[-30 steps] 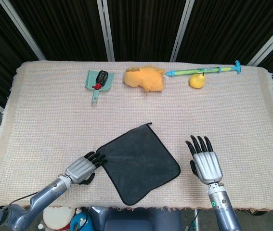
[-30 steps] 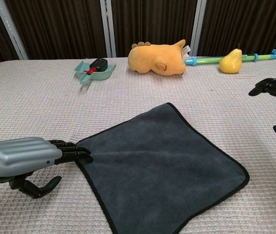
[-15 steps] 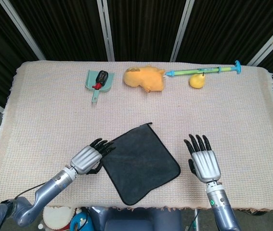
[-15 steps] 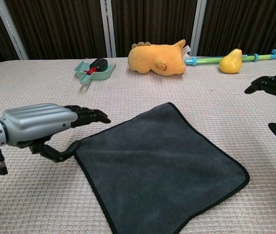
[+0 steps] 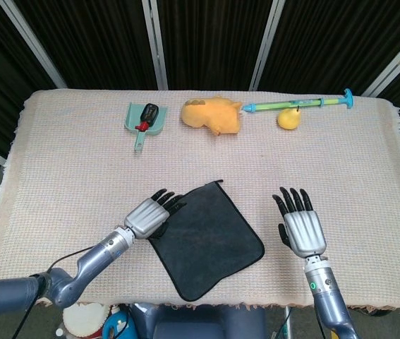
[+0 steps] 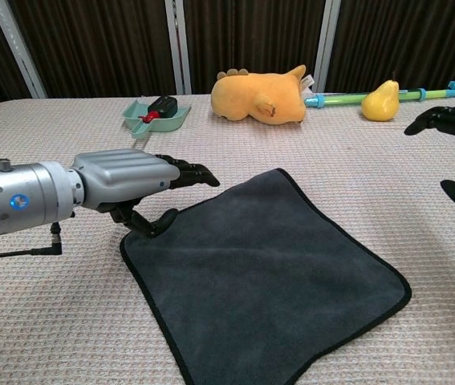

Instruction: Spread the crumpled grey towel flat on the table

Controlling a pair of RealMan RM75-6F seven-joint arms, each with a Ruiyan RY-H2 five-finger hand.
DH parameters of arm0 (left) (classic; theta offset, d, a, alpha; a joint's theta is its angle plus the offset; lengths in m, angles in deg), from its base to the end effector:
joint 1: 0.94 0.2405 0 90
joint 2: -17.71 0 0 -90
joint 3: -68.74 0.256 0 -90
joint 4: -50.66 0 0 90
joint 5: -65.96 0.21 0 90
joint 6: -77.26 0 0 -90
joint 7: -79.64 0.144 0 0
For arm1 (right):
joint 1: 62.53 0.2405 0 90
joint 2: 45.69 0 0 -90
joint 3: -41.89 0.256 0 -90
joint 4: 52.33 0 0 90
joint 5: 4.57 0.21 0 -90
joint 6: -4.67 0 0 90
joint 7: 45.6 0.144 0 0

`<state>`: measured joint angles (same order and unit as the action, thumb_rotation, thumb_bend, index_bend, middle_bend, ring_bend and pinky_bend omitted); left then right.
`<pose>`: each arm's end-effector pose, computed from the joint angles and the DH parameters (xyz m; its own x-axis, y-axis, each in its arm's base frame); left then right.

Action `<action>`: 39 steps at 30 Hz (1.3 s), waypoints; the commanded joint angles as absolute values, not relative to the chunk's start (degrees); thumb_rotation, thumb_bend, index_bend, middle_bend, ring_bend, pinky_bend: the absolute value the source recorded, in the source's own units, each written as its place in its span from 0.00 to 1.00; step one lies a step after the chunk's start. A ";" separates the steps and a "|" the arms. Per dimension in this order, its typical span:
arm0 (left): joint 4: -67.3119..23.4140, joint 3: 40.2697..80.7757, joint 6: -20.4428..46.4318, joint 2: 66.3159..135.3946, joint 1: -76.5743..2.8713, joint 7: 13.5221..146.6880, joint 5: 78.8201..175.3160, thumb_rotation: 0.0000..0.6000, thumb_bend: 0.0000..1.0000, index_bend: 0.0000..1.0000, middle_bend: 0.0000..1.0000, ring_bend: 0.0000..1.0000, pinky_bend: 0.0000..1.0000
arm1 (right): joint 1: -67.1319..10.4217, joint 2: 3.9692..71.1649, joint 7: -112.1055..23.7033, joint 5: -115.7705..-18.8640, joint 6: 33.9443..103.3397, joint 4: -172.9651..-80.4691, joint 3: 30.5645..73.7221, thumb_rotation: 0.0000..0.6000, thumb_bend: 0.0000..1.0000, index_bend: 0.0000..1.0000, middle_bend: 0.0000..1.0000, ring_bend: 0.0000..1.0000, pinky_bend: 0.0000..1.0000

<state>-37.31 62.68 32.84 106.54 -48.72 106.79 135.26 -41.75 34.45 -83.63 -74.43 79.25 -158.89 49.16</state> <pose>-0.1137 0.3137 -0.0530 0.6686 0.2850 0.6869 0.6585 -0.6560 -0.3688 -0.1930 -0.2456 0.0504 0.4992 -0.1262 0.8573 -0.8634 -0.1567 0.4796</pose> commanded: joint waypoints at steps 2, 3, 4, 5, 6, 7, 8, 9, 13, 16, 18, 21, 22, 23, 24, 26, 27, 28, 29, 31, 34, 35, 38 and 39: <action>-34.25 61.08 34.91 109.37 -51.58 109.72 131.67 1.00 0.66 0.01 0.00 0.00 0.05 | -41.11 33.63 -82.29 -73.39 78.26 -157.89 50.15 1.00 0.55 0.14 0.08 0.00 0.04; -33.38 60.57 35.30 110.34 -52.43 110.33 130.66 1.00 0.66 0.01 0.00 0.00 0.05 | -40.86 33.35 -81.58 -72.87 77.79 -157.45 50.57 1.00 0.55 0.14 0.08 0.00 0.04; -32.83 60.28 35.58 110.93 -52.99 110.72 130.02 1.00 0.66 0.01 0.00 0.00 0.05 | -40.70 33.17 -81.15 -72.57 77.49 -157.16 50.80 1.00 0.55 0.14 0.08 0.00 0.04; -32.06 60.00 35.82 111.70 -53.72 111.38 129.22 1.00 0.66 0.01 0.00 0.00 0.05 | -40.48 32.93 -80.67 -72.26 77.07 -156.78 51.02 1.00 0.55 0.14 0.08 0.00 0.04; -31.55 59.80 35.94 112.24 -54.25 111.84 128.82 1.00 0.66 0.01 0.00 0.00 0.05 | -40.34 32.75 -80.35 -72.04 76.80 -156.51 51.18 1.00 0.55 0.14 0.08 0.00 0.04; -30.88 59.54 36.34 113.02 -55.02 112.32 128.05 1.00 0.66 0.01 0.00 0.00 0.05 | -40.13 32.51 -79.88 -71.76 76.42 -156.10 51.38 1.00 0.55 0.14 0.08 0.00 0.04; -30.48 59.36 36.69 113.52 -55.53 112.55 127.46 1.00 0.66 0.01 0.00 0.00 0.05 | -40.02 32.37 -79.54 -71.57 76.23 -155.80 51.53 1.00 0.55 0.14 0.08 0.00 0.04; -29.88 59.13 37.16 114.28 -56.28 112.86 126.66 1.00 0.67 0.01 0.00 0.00 0.05 | -39.90 32.15 -78.85 -71.27 75.86 -155.34 51.70 1.00 0.55 0.14 0.08 0.00 0.04; -27.91 58.83 38.29 116.53 -58.47 113.95 124.82 1.00 0.67 0.01 0.00 0.00 0.05 | -39.49 31.67 -77.16 -70.61 74.99 -154.21 52.14 1.00 0.55 0.14 0.08 0.00 0.04; -25.79 58.91 38.97 118.41 -60.20 115.30 123.00 1.00 0.67 0.01 0.00 0.00 0.05 | -39.24 31.34 -75.92 -70.23 74.41 -153.36 52.30 1.00 0.55 0.14 0.08 0.00 0.04; -24.39 59.01 39.09 119.33 -61.35 116.56 122.06 1.00 0.67 0.01 0.00 0.00 0.05 | -39.14 31.08 -75.15 -70.21 74.20 -152.99 52.37 1.00 0.55 0.14 0.08 0.00 0.04; -22.57 58.79 38.96 120.52 -62.66 117.88 120.15 1.00 0.67 0.01 0.00 0.00 0.05 | -39.01 30.67 -74.25 -70.29 73.96 -152.61 52.41 1.00 0.55 0.14 0.08 0.00 0.04; -21.97 58.73 38.98 120.90 -63.13 118.29 119.23 1.00 0.67 0.01 0.01 0.00 0.05 | -38.99 30.49 -73.88 -70.34 73.89 -152.53 52.38 1.00 0.55 0.14 0.08 0.00 0.04; -21.54 58.73 39.06 121.12 -63.46 118.60 118.62 1.00 0.67 0.01 0.01 0.00 0.05 | -38.99 30.36 -73.63 -70.39 73.86 -152.47 52.35 1.00 0.55 0.14 0.08 0.00 0.04; -20.91 58.82 39.14 121.42 -63.93 119.13 117.79 1.00 0.67 0.01 0.01 0.00 0.05 | -38.98 30.17 -73.28 -70.50 73.82 -152.44 52.32 1.00 0.55 0.14 0.08 0.00 0.04; -19.94 58.96 39.22 121.90 -64.68 119.92 116.49 1.00 0.67 0.01 0.01 0.00 0.05 | -38.97 29.89 -72.76 -70.74 73.86 -152.39 52.26 1.00 0.55 0.14 0.08 0.00 0.04; -19.61 58.98 39.26 122.11 -64.95 120.15 115.93 1.00 0.67 0.01 0.01 0.00 0.05 | -38.97 29.81 -72.60 -70.83 73.86 -152.36 52.22 1.00 0.55 0.14 0.08 0.00 0.04; -19.35 59.00 39.29 122.31 -65.21 120.35 115.42 1.00 0.67 0.01 0.01 0.00 0.05 | -38.96 29.73 -72.44 -70.88 73.84 -152.32 52.16 1.00 0.55 0.14 0.08 0.00 0.04; -18.99 59.06 39.32 122.58 -65.62 120.67 114.80 1.00 0.67 0.01 0.01 0.00 0.05 | -38.96 29.64 -72.24 -70.96 73.84 -152.25 52.09 1.00 0.55 0.14 0.08 0.00 0.04; -18.19 59.26 39.27 123.11 -66.33 121.35 113.96 1.00 0.67 0.01 0.01 0.00 0.05 | -38.94 29.57 -72.05 -71.01 73.78 -152.14 51.91 1.00 0.54 0.14 0.08 0.00 0.04; -16.92 59.40 39.47 124.03 -67.40 122.05 112.36 1.00 0.67 0.01 0.01 0.00 0.05 | -38.88 29.51 -71.89 -71.16 73.79 -152.15 51.66 1.00 0.55 0.15 0.08 0.00 0.04; -16.56 59.46 39.43 124.29 -67.68 122.29 112.08 1.00 0.67 0.01 0.01 0.00 0.05 | -38.86 29.51 -71.83 -71.24 73.84 -152.19 51.63 1.00 0.55 0.15 0.08 0.00 0.04; -15.35 59.79 39.52 125.12 -68.81 123.31 110.94 1.00 0.67 0.01 0.01 0.00 0.05 | -38.79 29.56 -71.48 -71.53 74.06 -152.34 51.61 1.00 0.55 0.15 0.08 0.00 0.04; -15.07 59.87 39.50 125.30 -69.07 123.58 110.65 1.00 0.67 0.01 0.01 0.00 0.05 | -38.77 29.55 -71.43 -71.60 74.11 -152.35 51.57 1.00 0.55 0.15 0.08 0.00 0.04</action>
